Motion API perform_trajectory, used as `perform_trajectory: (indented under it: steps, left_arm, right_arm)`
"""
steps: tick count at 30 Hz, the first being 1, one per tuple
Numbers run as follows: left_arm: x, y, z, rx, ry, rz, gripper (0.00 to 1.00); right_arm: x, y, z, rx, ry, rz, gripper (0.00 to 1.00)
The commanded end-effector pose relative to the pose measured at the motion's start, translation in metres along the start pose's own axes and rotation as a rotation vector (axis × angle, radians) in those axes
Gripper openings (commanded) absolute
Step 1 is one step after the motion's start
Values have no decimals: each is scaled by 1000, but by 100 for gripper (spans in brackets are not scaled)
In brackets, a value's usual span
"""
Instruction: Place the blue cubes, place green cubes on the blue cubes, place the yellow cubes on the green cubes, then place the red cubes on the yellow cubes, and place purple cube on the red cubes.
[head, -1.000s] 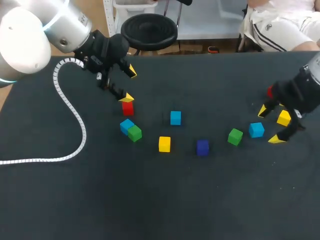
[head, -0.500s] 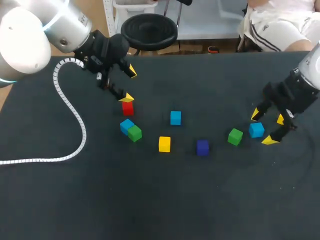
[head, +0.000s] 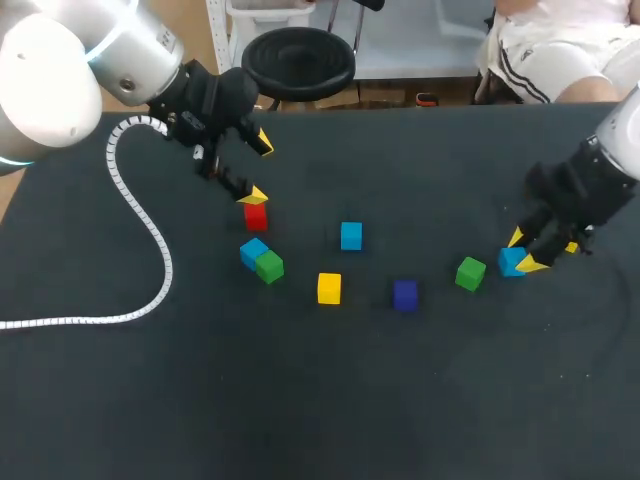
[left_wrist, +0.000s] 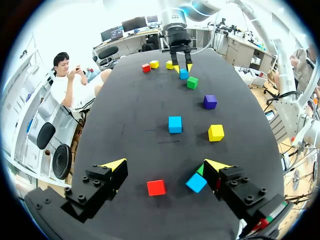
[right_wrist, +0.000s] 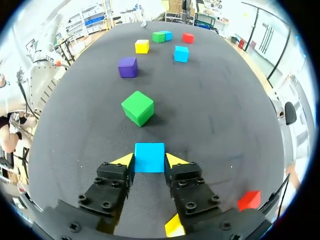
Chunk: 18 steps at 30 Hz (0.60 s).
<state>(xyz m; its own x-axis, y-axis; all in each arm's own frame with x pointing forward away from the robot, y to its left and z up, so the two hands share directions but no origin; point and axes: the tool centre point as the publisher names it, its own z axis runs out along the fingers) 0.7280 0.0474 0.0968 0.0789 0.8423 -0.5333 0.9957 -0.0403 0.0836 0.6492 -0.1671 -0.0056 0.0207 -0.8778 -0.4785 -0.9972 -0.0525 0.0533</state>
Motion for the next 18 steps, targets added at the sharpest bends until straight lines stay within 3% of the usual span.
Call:
perform_trajectory:
  steps: [1,10,18]
  left_arm:
    - [-1,1,0,2,6,-3,100]
    - [-1,1,0,2,6,-3,100]
    - [-1,1,0,2,6,-3,100]
  right_arm:
    - [-3,6,-5,10,28,37,0]
    - [-35,2,-13,16,89,141,0]
    - [-65,-9,-18,20,91,144,0]
